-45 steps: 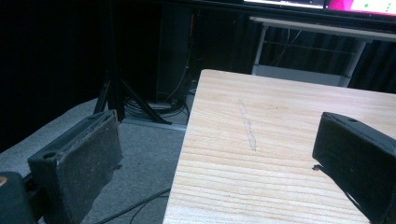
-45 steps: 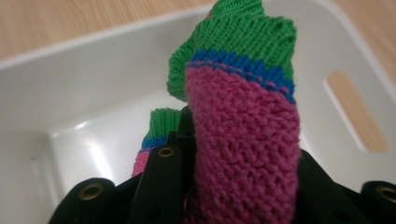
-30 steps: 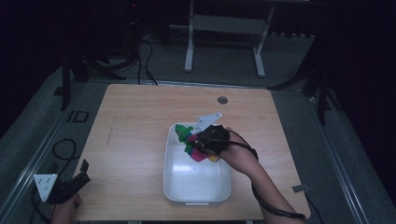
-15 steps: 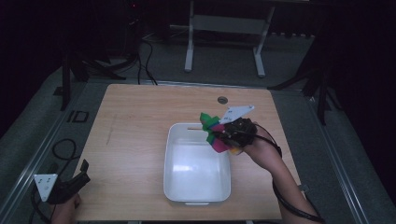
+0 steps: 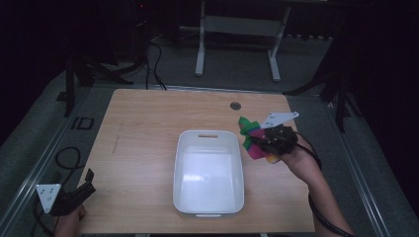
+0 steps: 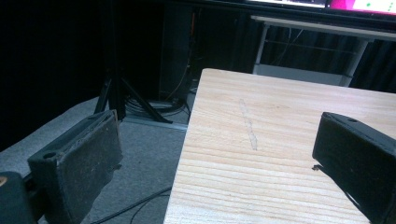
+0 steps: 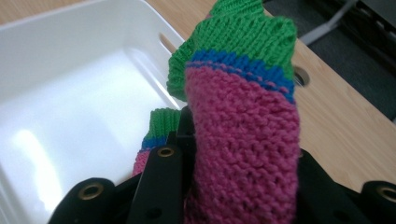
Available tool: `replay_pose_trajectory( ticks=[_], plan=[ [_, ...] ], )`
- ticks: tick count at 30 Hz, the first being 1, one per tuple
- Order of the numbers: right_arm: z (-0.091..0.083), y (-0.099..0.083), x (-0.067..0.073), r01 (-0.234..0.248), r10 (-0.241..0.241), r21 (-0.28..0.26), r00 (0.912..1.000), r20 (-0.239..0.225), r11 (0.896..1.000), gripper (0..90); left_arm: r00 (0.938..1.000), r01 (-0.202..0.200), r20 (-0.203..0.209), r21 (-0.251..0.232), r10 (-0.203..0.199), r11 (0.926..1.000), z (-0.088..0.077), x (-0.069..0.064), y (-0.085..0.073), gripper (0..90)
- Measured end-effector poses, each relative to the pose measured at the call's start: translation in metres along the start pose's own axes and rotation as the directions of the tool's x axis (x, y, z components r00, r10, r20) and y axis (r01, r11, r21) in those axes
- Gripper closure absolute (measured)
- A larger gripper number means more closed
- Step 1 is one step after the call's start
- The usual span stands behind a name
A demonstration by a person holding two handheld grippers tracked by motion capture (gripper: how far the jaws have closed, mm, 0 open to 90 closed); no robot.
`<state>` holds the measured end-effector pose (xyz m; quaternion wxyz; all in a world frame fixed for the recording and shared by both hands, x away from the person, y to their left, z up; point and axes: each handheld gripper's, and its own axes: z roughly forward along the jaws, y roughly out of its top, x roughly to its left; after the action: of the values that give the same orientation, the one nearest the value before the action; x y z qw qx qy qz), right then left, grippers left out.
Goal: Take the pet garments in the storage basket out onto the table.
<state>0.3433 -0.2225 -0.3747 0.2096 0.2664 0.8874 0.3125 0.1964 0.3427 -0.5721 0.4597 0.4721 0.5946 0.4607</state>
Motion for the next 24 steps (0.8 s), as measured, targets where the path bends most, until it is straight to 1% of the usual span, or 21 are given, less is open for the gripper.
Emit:
replay_pose_trajectory(
  ticks=[6,11,19,24],
  plan=[
    [-0.007,-0.019,-0.015,-0.045,0.044,0.007,0.9985,0.033,0.999,72.3,1.0,-0.002,-0.002,0.002,0.002,1.0,0.0,0.0,0.0,1.8],
    [-0.003,-0.032,-0.021,-0.062,0.061,0.021,0.9964,0.058,0.998,72.2,1.0,-0.002,-0.003,0.001,0.002,1.0,0.0,0.0,0.0,1.8],
    [0.019,-0.054,-0.027,-0.108,0.106,0.037,0.9933,0.047,0.993,72.2,1.0,-0.002,-0.003,0.002,0.002,1.0,0.0,0.0,0.0,1.8],
    [0.041,-0.068,-0.028,-0.122,0.119,0.07,0.9918,0.047,0.99,72.2,1.0,-0.002,-0.003,0.002,0.002,1.0,0.0,0.0,0.0,1.8]
  ],
)
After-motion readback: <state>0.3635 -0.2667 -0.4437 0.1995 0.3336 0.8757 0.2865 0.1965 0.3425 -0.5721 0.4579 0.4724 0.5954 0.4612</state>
